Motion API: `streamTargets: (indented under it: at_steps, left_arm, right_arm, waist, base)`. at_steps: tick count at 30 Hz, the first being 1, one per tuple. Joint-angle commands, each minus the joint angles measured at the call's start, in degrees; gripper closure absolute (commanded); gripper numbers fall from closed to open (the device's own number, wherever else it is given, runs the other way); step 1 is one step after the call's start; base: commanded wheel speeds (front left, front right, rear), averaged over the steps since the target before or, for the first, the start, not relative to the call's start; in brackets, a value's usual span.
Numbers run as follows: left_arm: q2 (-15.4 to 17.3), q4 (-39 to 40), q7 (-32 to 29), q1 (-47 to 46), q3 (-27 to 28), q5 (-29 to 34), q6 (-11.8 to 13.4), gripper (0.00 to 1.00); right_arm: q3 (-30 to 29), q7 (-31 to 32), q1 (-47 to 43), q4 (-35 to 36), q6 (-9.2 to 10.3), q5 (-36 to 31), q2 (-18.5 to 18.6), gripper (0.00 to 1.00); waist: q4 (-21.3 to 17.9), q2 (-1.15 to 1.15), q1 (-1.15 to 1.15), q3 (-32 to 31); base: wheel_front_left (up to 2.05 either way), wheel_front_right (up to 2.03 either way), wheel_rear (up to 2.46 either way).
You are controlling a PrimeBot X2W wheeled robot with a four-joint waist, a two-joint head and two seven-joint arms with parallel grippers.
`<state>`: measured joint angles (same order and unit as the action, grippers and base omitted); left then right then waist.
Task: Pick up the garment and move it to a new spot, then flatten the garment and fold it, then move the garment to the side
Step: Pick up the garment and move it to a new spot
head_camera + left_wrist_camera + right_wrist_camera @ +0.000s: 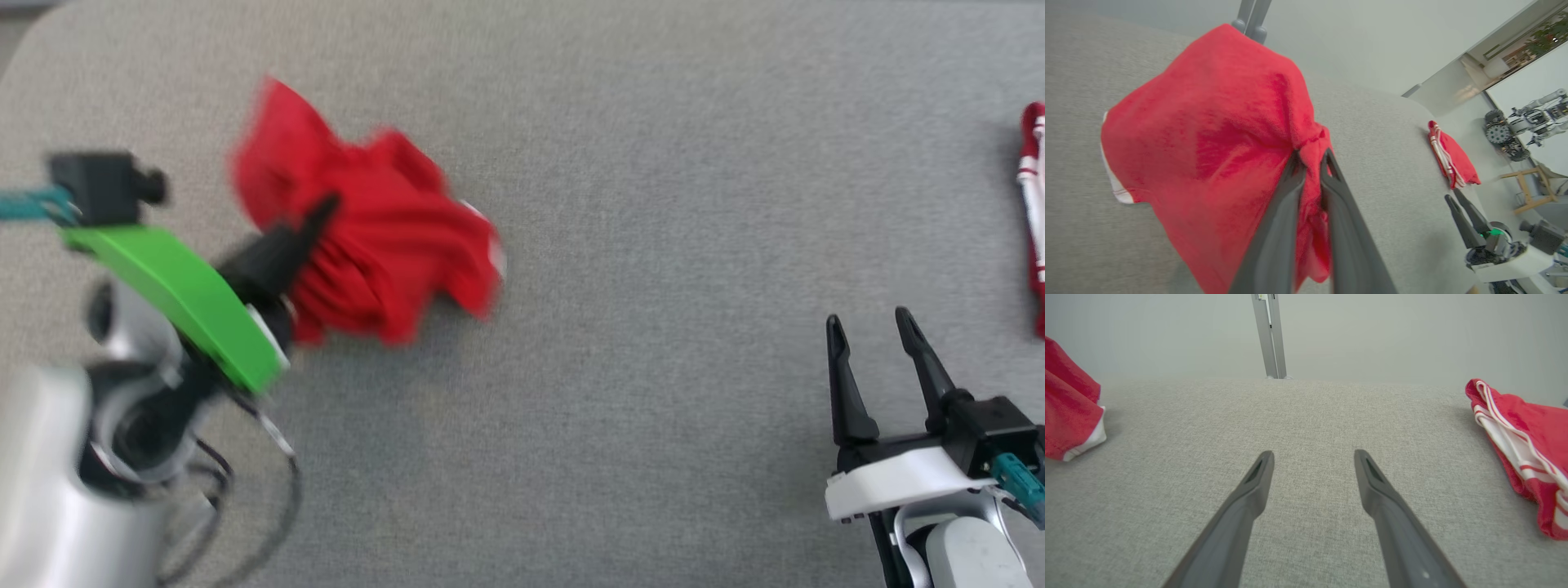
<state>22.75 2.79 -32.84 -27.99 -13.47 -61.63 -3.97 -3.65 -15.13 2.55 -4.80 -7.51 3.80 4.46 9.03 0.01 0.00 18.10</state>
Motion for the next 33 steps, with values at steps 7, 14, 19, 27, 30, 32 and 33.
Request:
streamTargets:
  at_steps: [7,14,19,27,30,32,33]
  left_arm:
    - [-6.97,19.72,-2.54,16.75,-6.6,-5.39,8.66,1.0]
    - [-12.2,16.09,-1.61,17.71,-11.46,-5.13,10.74,1.0]
    - [-13.33,-0.96,2.6,10.68,-12.66,1.81,10.05,1.0]
    - [-14.48,-28.11,17.83,-0.92,-16.56,16.63,5.98,0.24]
    - [-15.37,-35.28,25.15,-2.48,-16.98,19.62,5.24,0.0]
    - [-15.97,-37.96,30.58,-3.22,-16.83,21.27,5.12,0.0]
    - [-16.05,-38.82,33.38,-3.29,-16.67,21.79,4.94,0.0]
  right_arm:
    - [-1.75,0.0,-4.53,1.13,0.04,0.26,-0.67,0.0]
    - [-2.2,0.0,-5.28,1.22,0.04,1.26,-1.15,0.0]
    - [-0.87,0.0,-3.61,0.73,0.04,1.7,-1.37,0.0]
    - [0.14,0.0,-3.14,-0.37,0.03,1.14,-1.53,0.0]
    - [-0.12,0.0,-3.1,-0.37,0.04,0.67,-1.51,0.0]
    - [-0.59,0.0,-3.42,-0.05,0.04,0.32,-1.52,0.0]
    - [-0.64,0.0,-3.64,0.11,0.04,0.28,-1.54,0.0]
  waist:
    - [-10.07,-0.01,0.0,-11.58]
    - [-14.25,-0.01,0.0,-11.67]
    - [-16.98,-0.01,0.0,-10.45]
    - [-18.79,-0.01,0.0,-9.91]
    - [-18.71,-0.01,0.0,-10.51]
    - [-18.15,-0.01,0.0,-11.25]
    - [-17.84,-0.01,0.0,-11.72]
  base:
    - [0.0,0.0,0.0]
    - [0.0,0.0,0.0]
    - [0.0,0.0,0.0]
    - [0.0,0.0,0.0]
    - [0.0,0.0,0.0]
    - [0.0,0.0,0.0]
    - [0.0,0.0,0.0]
